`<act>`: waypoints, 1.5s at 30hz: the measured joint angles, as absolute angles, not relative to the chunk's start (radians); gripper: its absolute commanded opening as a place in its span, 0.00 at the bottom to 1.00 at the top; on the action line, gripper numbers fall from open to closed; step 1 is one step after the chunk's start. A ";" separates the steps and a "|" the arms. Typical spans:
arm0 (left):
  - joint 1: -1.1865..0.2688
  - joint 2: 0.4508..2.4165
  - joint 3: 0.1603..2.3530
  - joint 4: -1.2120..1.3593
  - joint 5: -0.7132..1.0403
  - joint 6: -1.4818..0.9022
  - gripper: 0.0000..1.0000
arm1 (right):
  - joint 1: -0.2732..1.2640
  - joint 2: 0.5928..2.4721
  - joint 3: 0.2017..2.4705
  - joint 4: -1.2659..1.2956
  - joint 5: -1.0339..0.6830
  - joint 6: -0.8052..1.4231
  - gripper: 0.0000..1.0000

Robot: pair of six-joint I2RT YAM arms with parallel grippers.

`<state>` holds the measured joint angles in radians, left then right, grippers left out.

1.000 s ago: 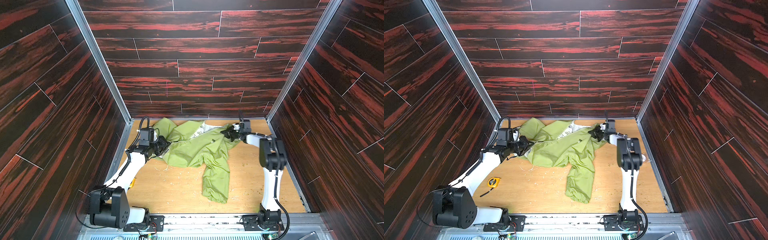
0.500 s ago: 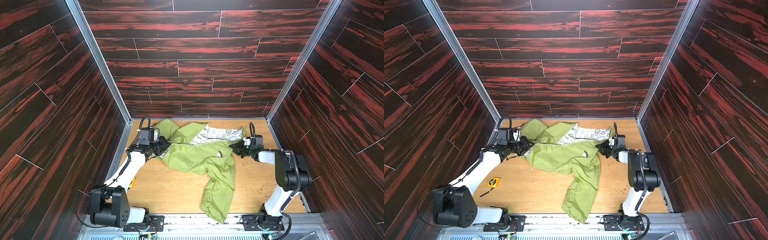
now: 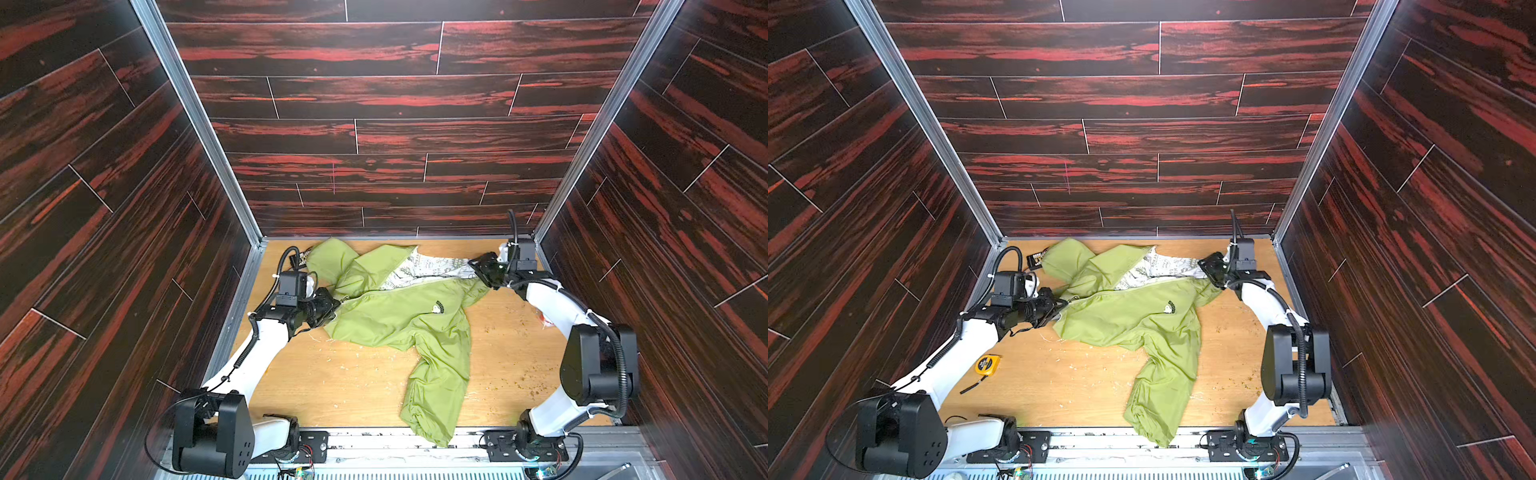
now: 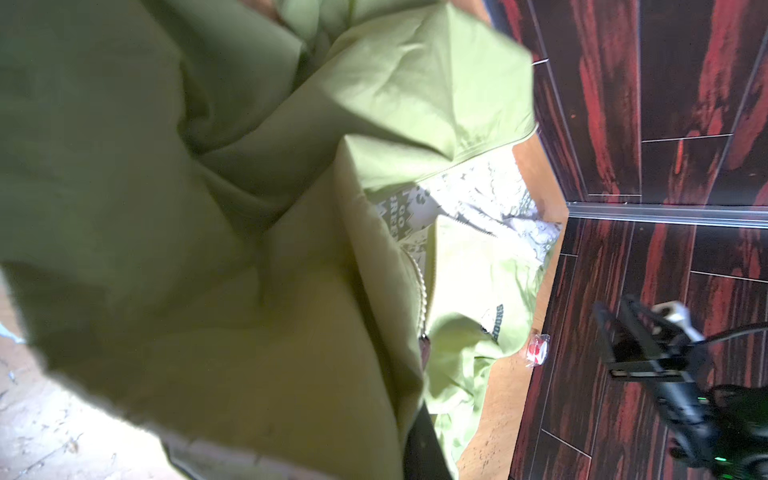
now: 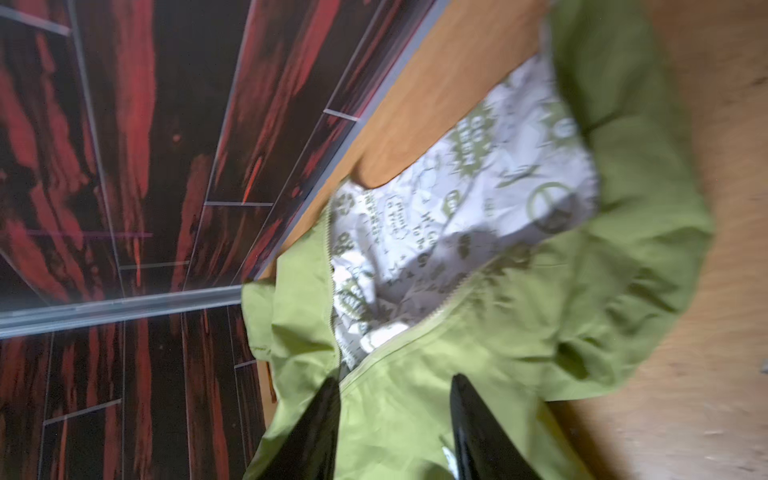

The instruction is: Zip up the jacket

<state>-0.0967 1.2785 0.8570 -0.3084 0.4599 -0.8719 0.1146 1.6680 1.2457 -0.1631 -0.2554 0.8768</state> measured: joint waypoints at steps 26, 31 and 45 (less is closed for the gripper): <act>-0.098 1.278 0.785 -0.327 0.517 -0.897 0.00 | 0.262 2.622 2.193 -0.033 -0.595 1.134 0.44; -0.097 1.278 0.786 -0.347 0.524 -0.886 0.00 | 0.262 2.722 2.357 -0.056 -0.598 1.179 0.43; -0.098 1.309 0.828 -0.398 0.543 -0.839 0.00 | 0.253 2.832 2.458 0.003 -0.625 1.287 0.00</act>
<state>-0.0978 1.3094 0.8284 -0.3981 0.5430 -0.8394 0.2527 2.8323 2.4584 0.0029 -0.6247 1.2873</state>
